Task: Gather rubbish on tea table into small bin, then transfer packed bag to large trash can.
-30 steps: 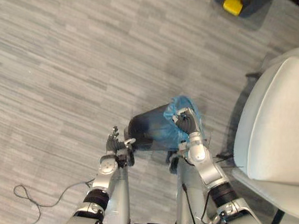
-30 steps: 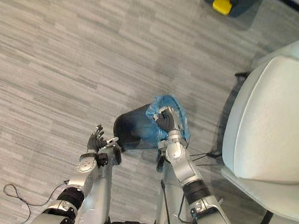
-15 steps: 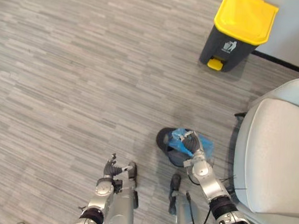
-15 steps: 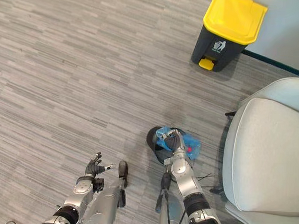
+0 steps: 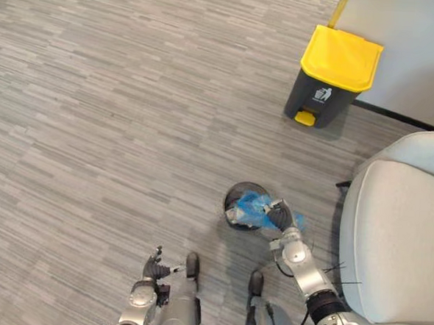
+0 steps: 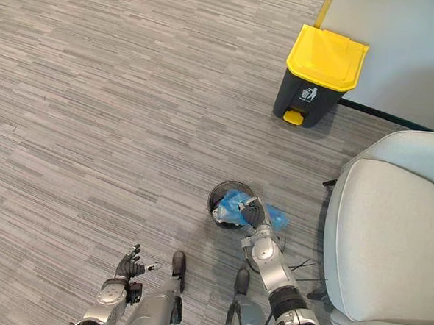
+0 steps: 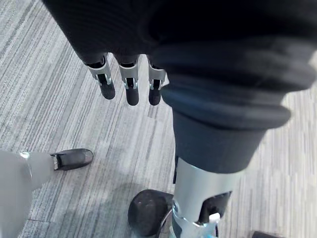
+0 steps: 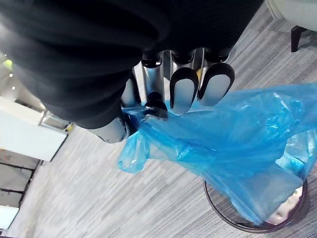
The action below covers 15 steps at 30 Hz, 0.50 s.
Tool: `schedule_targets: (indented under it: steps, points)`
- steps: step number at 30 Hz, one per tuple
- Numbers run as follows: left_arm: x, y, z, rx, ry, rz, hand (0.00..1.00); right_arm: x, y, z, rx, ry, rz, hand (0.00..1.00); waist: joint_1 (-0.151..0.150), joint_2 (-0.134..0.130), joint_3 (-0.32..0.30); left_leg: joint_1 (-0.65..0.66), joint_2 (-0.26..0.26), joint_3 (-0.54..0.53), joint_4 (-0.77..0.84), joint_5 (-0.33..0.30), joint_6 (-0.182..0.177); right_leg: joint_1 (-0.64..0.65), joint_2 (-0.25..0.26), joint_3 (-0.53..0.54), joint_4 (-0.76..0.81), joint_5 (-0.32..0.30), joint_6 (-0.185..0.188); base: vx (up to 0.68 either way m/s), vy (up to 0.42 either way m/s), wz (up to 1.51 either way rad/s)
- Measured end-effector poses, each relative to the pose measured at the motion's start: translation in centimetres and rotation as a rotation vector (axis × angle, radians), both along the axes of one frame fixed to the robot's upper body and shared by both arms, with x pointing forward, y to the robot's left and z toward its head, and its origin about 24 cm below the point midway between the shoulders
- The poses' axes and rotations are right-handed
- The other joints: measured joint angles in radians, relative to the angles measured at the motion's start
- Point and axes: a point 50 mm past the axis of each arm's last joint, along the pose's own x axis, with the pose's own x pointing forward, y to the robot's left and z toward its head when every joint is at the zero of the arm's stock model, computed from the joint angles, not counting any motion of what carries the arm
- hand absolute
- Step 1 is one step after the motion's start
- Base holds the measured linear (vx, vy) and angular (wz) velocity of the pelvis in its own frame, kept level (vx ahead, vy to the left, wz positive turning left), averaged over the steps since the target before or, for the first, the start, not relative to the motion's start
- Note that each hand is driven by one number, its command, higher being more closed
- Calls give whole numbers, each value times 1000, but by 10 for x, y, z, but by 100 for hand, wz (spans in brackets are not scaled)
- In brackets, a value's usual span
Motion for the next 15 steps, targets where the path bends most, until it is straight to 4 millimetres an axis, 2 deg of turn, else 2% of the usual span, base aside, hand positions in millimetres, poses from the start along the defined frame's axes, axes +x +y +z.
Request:
schedule_targets:
  steps: [2,4,6,8,10,11,12,13,14,15]
  points:
    - [-3,0,-1,1,7,-1,0,-1,1,3,43,-12,-7,100,1,-1,-4,10,1,18,1,-4,5,4,1,19,-3,5,1,30,22,-31]
    - [-3,0,-1,3,9,-4,0,-2,4,14,140,-59,-18,100,1,-3,-3,12,1,43,4,-6,12,-7,2,48,-5,24,-4,23,29,-38]
    - [-1,1,0,2,0,-7,0,2,10,32,225,-137,-18,100,5,-13,2,-13,2,82,51,-19,36,-38,8,94,-2,48,-6,4,22,-61]
    - [4,2,4,-4,-26,-10,0,7,26,65,351,-283,24,100,6,-22,1,-88,13,133,171,-82,48,-97,2,154,7,75,1,-37,23,-85]
    - [8,1,8,-12,-53,-3,0,6,30,86,415,-377,60,100,1,-19,1,-138,40,135,273,-131,78,-138,14,180,35,105,18,-85,21,-82]
    - [11,0,9,-19,-68,6,0,5,30,96,445,-417,66,100,1,-7,6,-142,67,149,284,-150,89,-184,19,141,229,-13,-8,-157,-16,-60]
    - [13,2,12,-13,-79,2,0,3,30,99,462,-434,67,100,-3,-8,7,-138,70,141,293,-152,86,-205,16,115,370,-91,-30,-142,-83,1]
    - [15,3,14,-10,-98,0,0,-2,26,105,493,-471,60,100,-2,-12,8,-137,66,107,317,-159,82,-199,9,95,563,-187,-22,-125,-90,58]
    - [14,5,16,-1,-107,-6,0,-6,26,111,507,-511,72,100,-1,-20,5,-136,56,79,332,-158,81,-171,5,98,655,-237,5,-83,-117,65]
    - [13,5,17,-2,-114,-5,0,-6,26,115,517,-530,77,100,0,-26,5,-137,49,72,341,-157,81,-156,0,101,683,-260,12,-124,-145,57]
